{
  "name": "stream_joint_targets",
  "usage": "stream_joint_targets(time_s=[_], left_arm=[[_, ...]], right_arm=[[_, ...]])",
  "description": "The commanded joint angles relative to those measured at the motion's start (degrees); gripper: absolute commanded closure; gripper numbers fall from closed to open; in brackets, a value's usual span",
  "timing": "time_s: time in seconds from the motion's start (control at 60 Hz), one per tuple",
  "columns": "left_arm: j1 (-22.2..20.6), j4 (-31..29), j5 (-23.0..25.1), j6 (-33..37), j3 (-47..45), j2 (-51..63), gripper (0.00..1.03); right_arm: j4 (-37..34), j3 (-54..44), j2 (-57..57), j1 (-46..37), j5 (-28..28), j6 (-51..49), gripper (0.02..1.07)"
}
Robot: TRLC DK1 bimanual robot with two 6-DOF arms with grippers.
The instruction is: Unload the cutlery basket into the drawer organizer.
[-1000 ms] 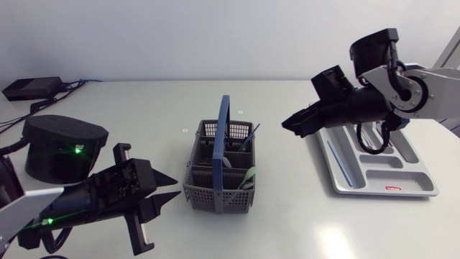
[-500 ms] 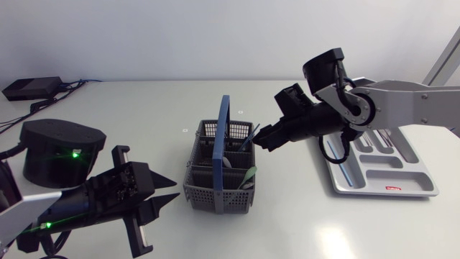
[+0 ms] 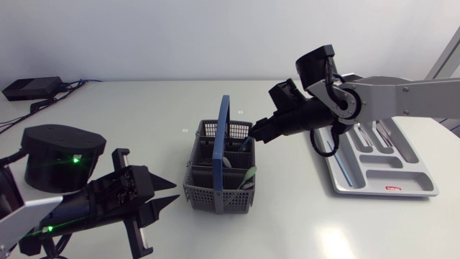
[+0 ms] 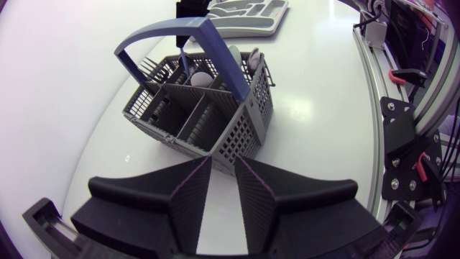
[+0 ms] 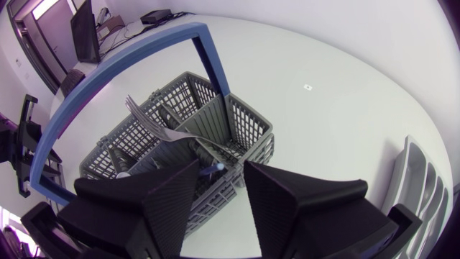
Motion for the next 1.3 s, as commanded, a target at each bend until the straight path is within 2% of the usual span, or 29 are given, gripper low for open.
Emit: stream_joint_targets(time_s=[0.0,0.167,0.25,0.533,0.75,1.05,1.283], left_arm=[[0.6,0.6,-0.4,-0.4,-1.6,-0.5,0.75],[0.9,0.8,-0.4,-0.1,-2.0,-0.5,0.75],[0.9,1.0,-0.4,-0.1,-2.0,-0.5,0.75],[0.9,0.8,-0.4,-0.2,-2.2,-1.0,0.75],[0.9,0.4,-0.4,-0.3,-2.1,-1.4,0.75],[0.6,-0.1,-0.8,-0.5,-1.9,-1.5,0.75],[0.3,-0.2,-1.6,-0.4,-1.6,-1.6,0.75]], right_arm=[[0.4,1.3,1.9,0.9,-0.5,1.5,0.71],[1.0,1.4,2.8,1.7,-0.5,1.6,0.84],[1.5,1.4,3.0,2.0,-0.5,1.6,0.93],[2.2,1.2,3.2,3.3,-0.4,1.0,0.98],[1.4,1.4,-1.5,4.1,0.0,-0.2,1.0],[-6.1,2.5,-14.0,5.0,0.5,-2.3,1.01],[-17.0,5.1,-25.1,1.1,0.5,-5.1,1.0]])
